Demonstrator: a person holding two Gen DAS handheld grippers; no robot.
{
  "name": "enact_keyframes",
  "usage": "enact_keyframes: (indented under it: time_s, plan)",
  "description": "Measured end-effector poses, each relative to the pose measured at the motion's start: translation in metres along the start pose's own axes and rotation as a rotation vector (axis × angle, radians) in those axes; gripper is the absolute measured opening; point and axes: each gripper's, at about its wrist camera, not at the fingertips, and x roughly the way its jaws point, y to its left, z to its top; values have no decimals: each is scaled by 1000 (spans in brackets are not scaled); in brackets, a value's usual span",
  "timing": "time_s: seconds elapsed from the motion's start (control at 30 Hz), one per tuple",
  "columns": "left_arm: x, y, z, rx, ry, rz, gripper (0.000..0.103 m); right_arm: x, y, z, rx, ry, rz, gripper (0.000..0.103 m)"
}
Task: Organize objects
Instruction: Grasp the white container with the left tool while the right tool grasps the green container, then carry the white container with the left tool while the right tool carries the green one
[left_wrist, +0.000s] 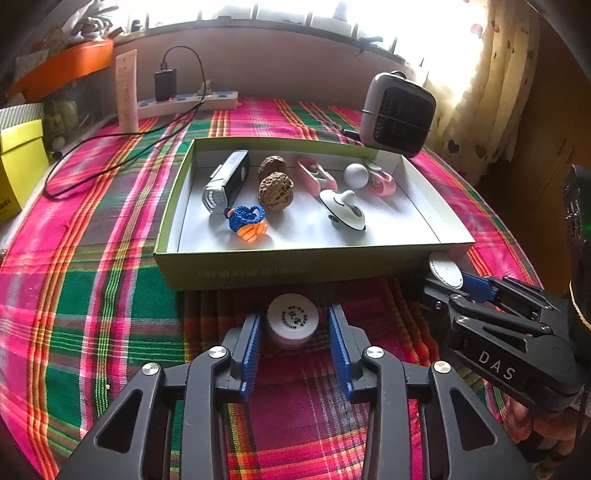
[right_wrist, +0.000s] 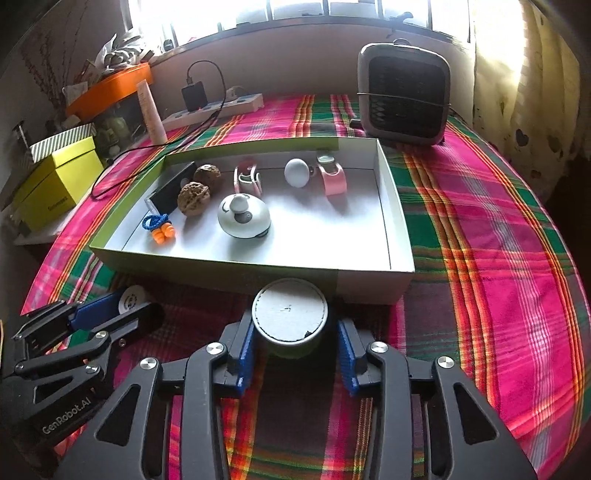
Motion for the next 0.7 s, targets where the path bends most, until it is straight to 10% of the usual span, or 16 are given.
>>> enact_keyframes:
  time_s: [0.7]
  plan:
    - [-1,3,0,2,2,13,26,-5,2,-6,-13,-5,10,34]
